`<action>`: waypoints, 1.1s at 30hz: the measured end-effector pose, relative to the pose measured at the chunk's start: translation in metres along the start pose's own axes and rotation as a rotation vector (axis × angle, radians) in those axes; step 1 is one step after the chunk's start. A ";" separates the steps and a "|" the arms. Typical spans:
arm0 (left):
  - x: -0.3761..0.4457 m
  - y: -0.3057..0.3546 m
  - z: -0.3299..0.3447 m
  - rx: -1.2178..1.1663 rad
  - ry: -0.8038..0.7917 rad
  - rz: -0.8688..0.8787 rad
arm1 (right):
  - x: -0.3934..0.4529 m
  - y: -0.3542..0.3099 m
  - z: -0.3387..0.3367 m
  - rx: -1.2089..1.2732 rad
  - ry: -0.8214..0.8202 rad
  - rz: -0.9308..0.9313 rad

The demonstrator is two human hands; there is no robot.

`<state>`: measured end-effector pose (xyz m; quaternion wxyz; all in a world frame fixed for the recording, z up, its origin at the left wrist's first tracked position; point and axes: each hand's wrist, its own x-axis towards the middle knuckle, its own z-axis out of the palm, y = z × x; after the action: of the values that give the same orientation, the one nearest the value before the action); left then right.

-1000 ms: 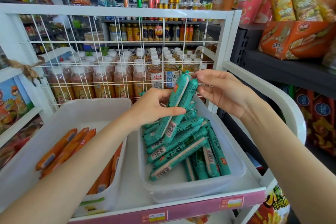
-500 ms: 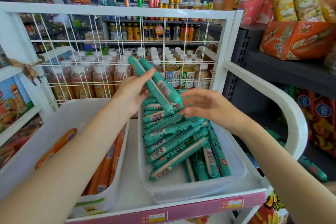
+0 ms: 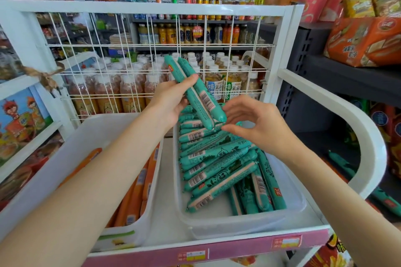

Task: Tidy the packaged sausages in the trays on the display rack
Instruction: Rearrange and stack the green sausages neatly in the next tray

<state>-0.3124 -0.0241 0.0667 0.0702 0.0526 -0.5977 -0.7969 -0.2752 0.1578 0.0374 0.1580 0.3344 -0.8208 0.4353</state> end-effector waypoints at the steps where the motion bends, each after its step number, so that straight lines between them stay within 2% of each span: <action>1: 0.000 0.001 0.001 0.019 0.000 0.006 | -0.001 0.001 0.000 -0.017 0.005 -0.008; 12: -0.001 0.000 0.012 0.119 0.021 0.070 | -0.007 0.008 0.008 -0.271 0.020 -0.104; 21: -0.003 0.001 0.014 0.147 0.011 0.077 | -0.009 0.005 0.001 -0.262 0.018 -0.142; 26: -0.004 0.001 0.016 0.135 0.030 0.077 | -0.010 0.003 0.012 -0.442 -0.054 -0.041; 30: -0.007 0.001 0.018 0.110 0.011 0.074 | -0.010 -0.001 0.020 -0.561 0.068 -0.039; 33: -0.007 0.002 0.017 0.105 0.007 0.066 | -0.010 0.001 0.017 -0.468 0.081 -0.098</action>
<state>-0.3081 -0.0077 0.0733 0.0957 0.0395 -0.6397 -0.7616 -0.2679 0.1486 0.0218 0.2849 0.3106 -0.8751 0.2379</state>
